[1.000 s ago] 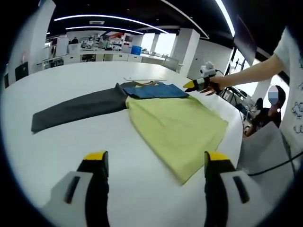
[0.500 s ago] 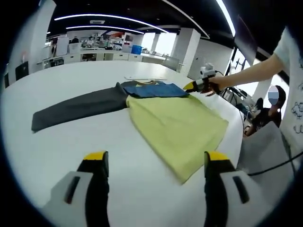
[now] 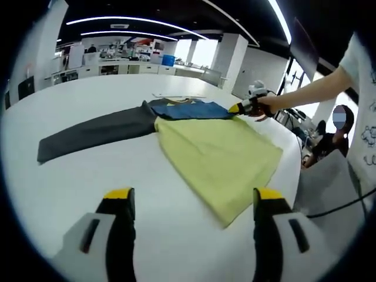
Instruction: Fold the garment on the visible template until the final outline fits inside the template.
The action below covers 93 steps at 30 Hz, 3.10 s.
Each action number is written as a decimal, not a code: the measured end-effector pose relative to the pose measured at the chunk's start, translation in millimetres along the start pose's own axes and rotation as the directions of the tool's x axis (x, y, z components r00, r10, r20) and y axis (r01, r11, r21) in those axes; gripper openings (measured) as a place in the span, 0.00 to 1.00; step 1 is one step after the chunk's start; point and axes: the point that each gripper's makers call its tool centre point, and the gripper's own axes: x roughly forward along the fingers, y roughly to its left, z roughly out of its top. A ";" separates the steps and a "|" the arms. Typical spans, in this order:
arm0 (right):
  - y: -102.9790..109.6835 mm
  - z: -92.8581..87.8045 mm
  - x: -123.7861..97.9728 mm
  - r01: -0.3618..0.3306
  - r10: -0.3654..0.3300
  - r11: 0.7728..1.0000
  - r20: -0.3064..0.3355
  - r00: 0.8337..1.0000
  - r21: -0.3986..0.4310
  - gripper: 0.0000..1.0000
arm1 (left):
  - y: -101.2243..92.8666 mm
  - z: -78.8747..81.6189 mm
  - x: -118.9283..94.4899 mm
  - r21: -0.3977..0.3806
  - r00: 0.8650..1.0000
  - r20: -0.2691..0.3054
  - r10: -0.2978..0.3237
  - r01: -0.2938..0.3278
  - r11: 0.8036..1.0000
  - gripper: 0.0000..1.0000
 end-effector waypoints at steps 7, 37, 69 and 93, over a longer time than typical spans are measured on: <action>-2.2 2.2 -3.0 0.015 -0.015 1.000 0.007 1.000 -0.026 0.00 | 0.7 -0.4 1.6 0.003 1.000 -0.006 -0.003 0.003 1.000 0.80; -29.1 16.8 -11.4 0.135 -0.128 0.986 0.074 0.989 -0.096 0.13 | 2.3 2.8 4.7 -0.003 1.000 -0.005 -0.009 0.009 1.000 0.80; 3.3 1.5 -71.6 0.025 0.008 0.905 0.077 0.997 -0.424 1.00 | 8.9 16.6 7.5 -0.055 0.999 0.038 -0.030 0.032 0.998 0.80; 1.0 -32.0 -146.4 0.087 -0.019 0.926 0.187 0.982 -0.366 1.00 | 104.2 44.8 -8.8 -0.138 0.995 0.092 0.041 -0.028 0.990 0.81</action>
